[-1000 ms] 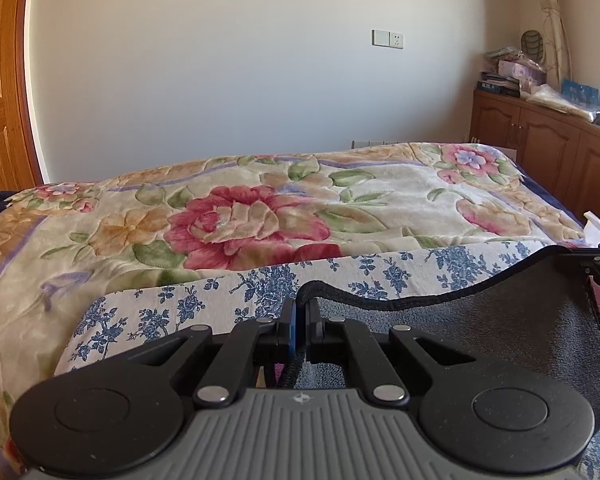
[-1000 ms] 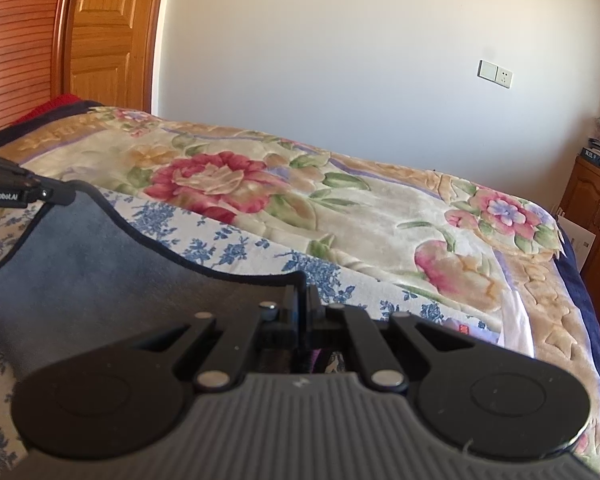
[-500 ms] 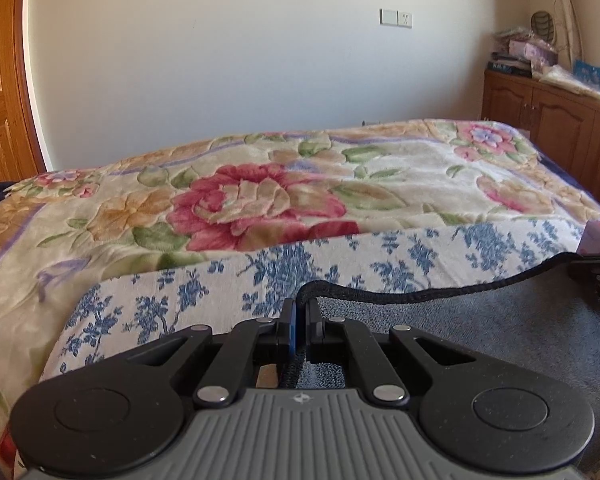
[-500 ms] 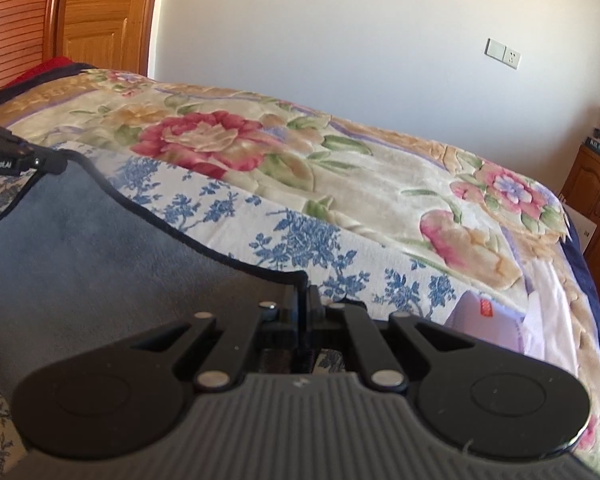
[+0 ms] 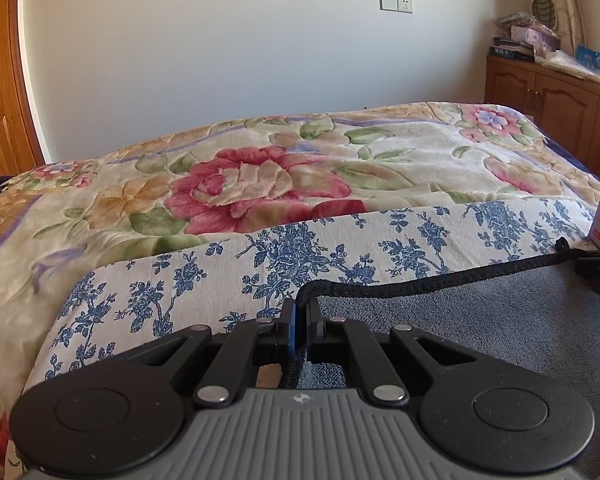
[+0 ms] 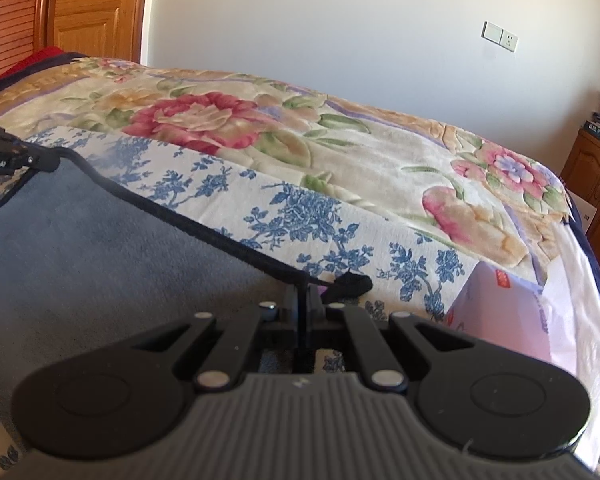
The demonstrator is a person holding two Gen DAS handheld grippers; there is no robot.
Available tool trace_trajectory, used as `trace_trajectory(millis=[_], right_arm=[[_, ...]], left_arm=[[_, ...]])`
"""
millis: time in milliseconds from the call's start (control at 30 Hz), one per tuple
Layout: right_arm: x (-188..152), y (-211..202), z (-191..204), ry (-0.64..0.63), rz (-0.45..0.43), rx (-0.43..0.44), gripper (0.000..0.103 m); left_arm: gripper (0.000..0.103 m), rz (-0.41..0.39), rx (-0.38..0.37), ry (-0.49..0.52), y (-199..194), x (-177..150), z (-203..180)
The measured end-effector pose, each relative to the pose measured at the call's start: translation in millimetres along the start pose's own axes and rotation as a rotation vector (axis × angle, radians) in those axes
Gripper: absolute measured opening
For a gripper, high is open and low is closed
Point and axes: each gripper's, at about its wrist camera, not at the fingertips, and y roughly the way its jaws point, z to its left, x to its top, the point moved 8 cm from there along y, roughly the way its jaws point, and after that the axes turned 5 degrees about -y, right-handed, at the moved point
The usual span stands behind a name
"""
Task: Fold towel
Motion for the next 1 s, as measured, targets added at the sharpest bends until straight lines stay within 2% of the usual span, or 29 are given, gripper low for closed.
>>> trace_trajectory(millis=[100,133,200,267,333,400,467,700,1000], right_arm=[[-0.5,-1.9,-0.9,0.015,-0.001,-0.004,0.006],[-0.6,-2.4,-1.1,0.024,0.000,-0.006,0.015],[-0.4,-4.2,-2.1,0.041,0.003,0.000,0.027],[0.0,-8.4,-2.5,0.050,-0.001,-0.001,0.052],[1.1,-13.2,-2.2,0.059,-0.002,-0.001,0.059],[3.0,-20.6,-1.3,0.064,-0.004,-0.003,0.061],[6.7,-29.9,1.0,0.071,-0.015,0.005,0.063],[15.5,-67.0,5.6,0.123,-0.044,0.022,0.064],[24.2,-119.8,15.4,0.142,-0.090,0.031,0.064]], left_arm=[[0.009,-0.004,-0.003,-0.010,-0.3,0.0,0.7],[0.014,-0.009,0.000,-0.011,-1.2,0.2,0.7],[0.044,-0.021,0.012,-0.022,-4.5,1.0,2.2],[0.057,-0.042,-0.004,-0.054,-11.8,3.5,4.7],[0.069,-0.055,0.008,-0.071,-20.9,5.7,7.9],[0.080,-0.072,0.017,-0.075,-31.8,8.9,10.2],[0.081,-0.080,0.025,-0.077,-42.7,12.6,12.3],[0.097,-0.118,0.062,-0.087,-87.2,25.9,15.6],[0.098,-0.148,0.065,-0.072,-144.0,36.0,10.2]])
